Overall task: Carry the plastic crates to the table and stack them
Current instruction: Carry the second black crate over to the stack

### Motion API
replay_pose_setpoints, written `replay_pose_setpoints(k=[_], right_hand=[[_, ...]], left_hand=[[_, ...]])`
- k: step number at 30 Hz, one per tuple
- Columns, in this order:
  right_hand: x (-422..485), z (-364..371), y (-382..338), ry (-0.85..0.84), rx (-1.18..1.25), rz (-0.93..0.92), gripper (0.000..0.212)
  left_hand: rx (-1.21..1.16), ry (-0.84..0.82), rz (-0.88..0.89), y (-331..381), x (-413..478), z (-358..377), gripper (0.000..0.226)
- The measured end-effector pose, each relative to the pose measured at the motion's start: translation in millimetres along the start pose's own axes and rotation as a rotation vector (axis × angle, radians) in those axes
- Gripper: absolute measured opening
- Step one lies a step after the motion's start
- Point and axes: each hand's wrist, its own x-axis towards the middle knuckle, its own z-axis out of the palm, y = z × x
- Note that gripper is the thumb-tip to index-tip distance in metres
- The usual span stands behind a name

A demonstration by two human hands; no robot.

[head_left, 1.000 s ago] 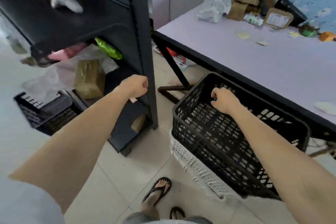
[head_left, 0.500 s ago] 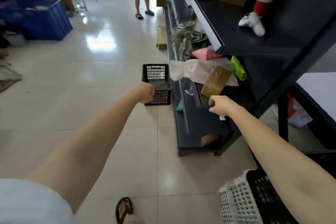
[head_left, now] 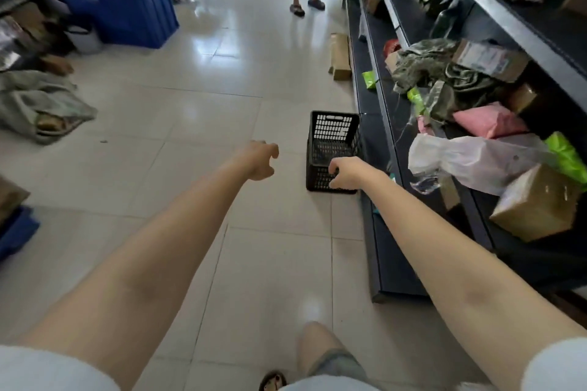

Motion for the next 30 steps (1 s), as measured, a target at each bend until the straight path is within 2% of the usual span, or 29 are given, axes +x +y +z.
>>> replay_pose_setpoints(k=[6,11,18,24,30], right_hand=[[123,-13,-38,0.014,0.013,0.042,0.048],[209,-42,-42,0.11,0.117,0.124,0.041],[317,-68,-45,0.11,0.19,0.282,0.045],[412,-92,-45,0.158,0.315,0.501,0.046],[471,-122,-30,0.237,0.454,0.797,0.044]], left_hand=[[-0.01,-0.07,0.011,-67,116,-17,0.038],[0.003,-0.117,0.039,-110,209,-58,0.037],[0.028,-0.163,0.131,-165,356,-101,0.041],[0.187,-0.19,0.369,-184,506,-127,0.045],[0.232,-0.199,0.606,-179,647,-158,0.047]])
